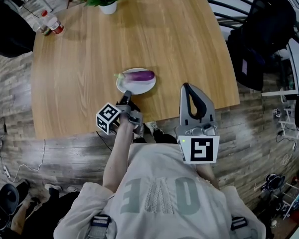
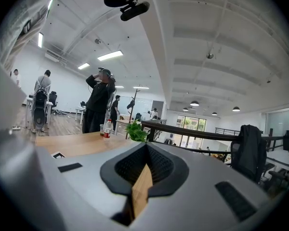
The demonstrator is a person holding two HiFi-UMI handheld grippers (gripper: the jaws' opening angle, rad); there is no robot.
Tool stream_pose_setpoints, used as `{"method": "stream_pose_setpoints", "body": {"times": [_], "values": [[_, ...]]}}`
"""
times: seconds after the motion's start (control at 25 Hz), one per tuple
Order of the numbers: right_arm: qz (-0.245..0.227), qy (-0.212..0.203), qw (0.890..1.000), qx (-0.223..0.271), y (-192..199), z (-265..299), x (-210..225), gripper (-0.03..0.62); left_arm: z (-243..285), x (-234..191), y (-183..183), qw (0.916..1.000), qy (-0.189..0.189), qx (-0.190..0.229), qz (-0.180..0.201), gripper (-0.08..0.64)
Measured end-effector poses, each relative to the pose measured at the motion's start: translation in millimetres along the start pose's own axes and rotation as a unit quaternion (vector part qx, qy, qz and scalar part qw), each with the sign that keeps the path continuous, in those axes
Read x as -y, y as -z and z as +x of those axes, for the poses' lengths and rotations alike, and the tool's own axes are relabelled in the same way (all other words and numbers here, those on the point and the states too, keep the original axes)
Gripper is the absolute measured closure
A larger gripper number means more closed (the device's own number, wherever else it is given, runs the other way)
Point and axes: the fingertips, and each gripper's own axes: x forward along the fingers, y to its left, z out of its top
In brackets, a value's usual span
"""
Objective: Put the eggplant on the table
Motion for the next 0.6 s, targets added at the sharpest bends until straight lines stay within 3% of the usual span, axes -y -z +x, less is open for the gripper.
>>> {"method": "stream_pose_setpoints", "body": {"times": [0.6], "values": [[0.005,0.004,1.0,0.0,1.5,-1.7,2.0,0.574,4.7,-9.3,-2.3,0.9994,-0.031,0.005,-0.015,0.541]]}}
